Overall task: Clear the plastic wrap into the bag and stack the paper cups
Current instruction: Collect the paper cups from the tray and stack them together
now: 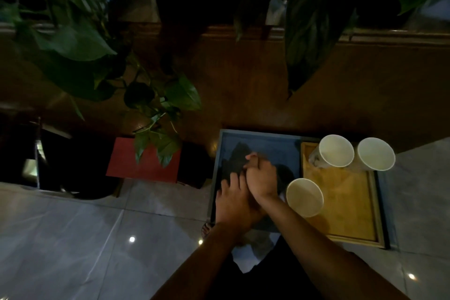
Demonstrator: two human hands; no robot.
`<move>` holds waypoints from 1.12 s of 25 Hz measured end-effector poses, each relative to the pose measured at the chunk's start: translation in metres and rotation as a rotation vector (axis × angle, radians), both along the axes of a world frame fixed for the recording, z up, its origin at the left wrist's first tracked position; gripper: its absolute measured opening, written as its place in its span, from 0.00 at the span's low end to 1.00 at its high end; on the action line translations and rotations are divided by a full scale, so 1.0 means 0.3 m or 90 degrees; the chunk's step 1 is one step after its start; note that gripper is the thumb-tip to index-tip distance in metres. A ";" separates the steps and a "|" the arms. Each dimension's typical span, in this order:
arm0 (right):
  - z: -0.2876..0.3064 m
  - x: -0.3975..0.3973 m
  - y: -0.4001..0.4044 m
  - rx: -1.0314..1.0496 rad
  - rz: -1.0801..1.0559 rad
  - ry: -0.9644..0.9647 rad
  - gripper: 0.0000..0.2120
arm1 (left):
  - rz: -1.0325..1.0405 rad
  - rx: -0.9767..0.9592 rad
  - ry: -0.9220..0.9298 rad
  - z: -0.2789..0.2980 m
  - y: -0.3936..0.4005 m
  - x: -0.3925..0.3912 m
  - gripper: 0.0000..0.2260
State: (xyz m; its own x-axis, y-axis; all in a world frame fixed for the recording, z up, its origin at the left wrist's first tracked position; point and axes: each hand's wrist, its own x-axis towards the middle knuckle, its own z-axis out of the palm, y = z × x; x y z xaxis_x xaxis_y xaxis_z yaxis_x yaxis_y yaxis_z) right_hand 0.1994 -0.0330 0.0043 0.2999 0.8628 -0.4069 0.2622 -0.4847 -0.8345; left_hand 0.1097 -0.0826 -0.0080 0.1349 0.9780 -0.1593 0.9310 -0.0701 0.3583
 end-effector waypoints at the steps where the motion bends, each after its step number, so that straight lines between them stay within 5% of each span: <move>1: 0.015 -0.007 -0.025 0.032 0.063 -0.074 0.18 | -0.004 -0.015 0.005 0.004 -0.003 -0.001 0.37; 4: 0.031 -0.029 -0.115 0.120 0.253 -0.301 0.23 | -0.025 0.008 0.013 -0.025 -0.025 -0.018 0.37; 7: 0.028 -0.037 -0.132 0.063 0.259 -0.316 0.26 | 0.004 0.002 -0.105 -0.039 -0.042 -0.013 0.36; 10: 0.034 -0.048 -0.122 0.040 0.279 -0.365 0.31 | -0.104 0.039 -0.087 -0.037 -0.032 -0.037 0.30; 14: 0.030 -0.017 -0.118 0.023 0.311 -0.515 0.30 | -0.069 -0.106 -0.245 -0.068 -0.056 -0.115 0.53; 18: 0.027 -0.036 -0.114 -0.003 0.345 -0.530 0.22 | -0.030 -0.155 -0.245 -0.121 -0.062 -0.103 0.38; 22: 0.020 -0.056 -0.119 -0.001 0.361 -0.544 0.23 | -0.034 -0.247 -0.063 -0.191 -0.033 -0.059 0.23; 25: 0.014 -0.050 -0.116 -0.011 0.366 -0.548 0.25 | -0.029 -0.232 -0.019 -0.178 -0.039 -0.038 0.25; 28: 0.032 -0.038 -0.081 -0.078 0.373 -0.507 0.24 | -0.039 -0.217 -0.124 -0.115 -0.022 -0.040 0.28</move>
